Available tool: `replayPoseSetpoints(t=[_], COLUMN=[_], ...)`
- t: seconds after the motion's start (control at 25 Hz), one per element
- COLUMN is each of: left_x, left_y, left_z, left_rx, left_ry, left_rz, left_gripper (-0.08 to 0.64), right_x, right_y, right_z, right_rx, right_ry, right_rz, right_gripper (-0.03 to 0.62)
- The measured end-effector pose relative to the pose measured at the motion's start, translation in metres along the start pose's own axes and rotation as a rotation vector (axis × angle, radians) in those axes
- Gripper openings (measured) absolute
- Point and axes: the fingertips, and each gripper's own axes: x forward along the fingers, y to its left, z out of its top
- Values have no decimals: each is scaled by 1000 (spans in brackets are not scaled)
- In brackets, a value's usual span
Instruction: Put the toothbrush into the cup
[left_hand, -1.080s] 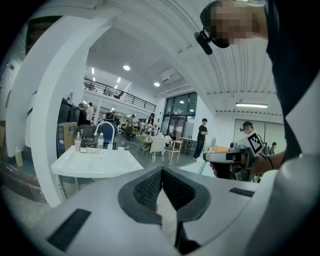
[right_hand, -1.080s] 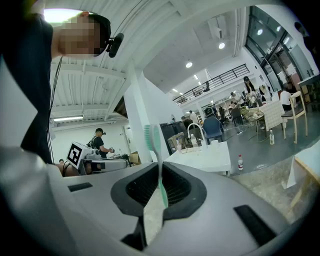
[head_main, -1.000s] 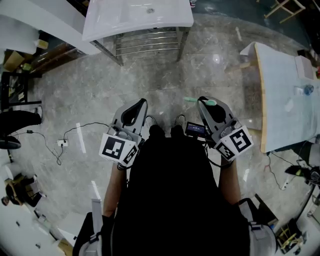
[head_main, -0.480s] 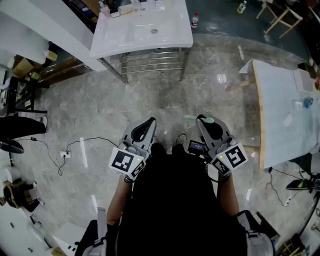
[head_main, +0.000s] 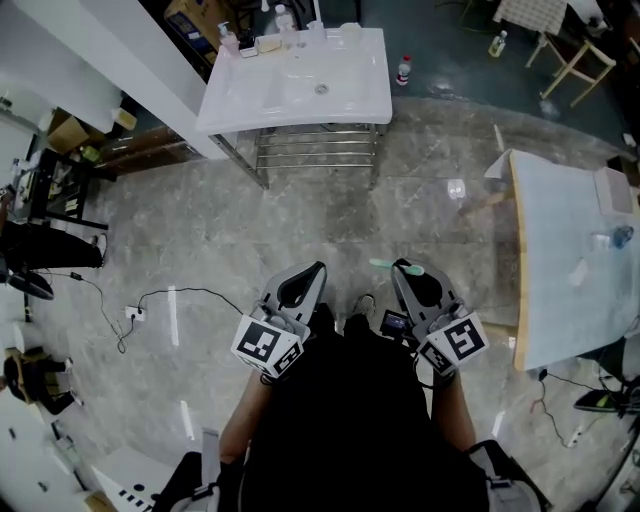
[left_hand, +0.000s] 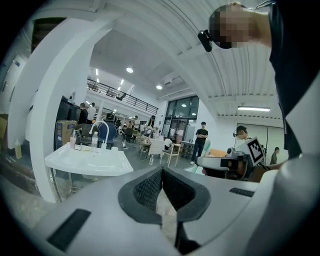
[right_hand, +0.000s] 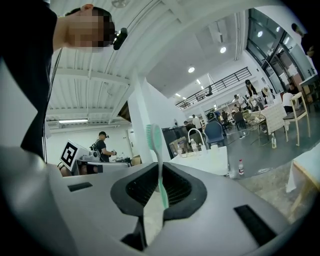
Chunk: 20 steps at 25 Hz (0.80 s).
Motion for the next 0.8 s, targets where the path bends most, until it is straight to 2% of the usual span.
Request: replayPoseSetpoints(t=[0.16,0.36,0.6,0.8], left_x=[3,14,38,67], left_y=[-12,-3,27,68], left_z=[-5,-5,3,16], left_rx=[-4,-7,-10,-13], left_ry=[13,20,23,14], left_rz=[-8,-4,-14,-30], left_gripper=[9,9,9,9], right_x=[-2,7,35,77], right_y=[-5,-12,-27,-46], right_z=[1,-4,-1,15], right_rx=[-6,3,3,-14], right_ry=[3,18,45,52], right_rz=[11,7,1,-22], right_gripper=[37,37,37,37])
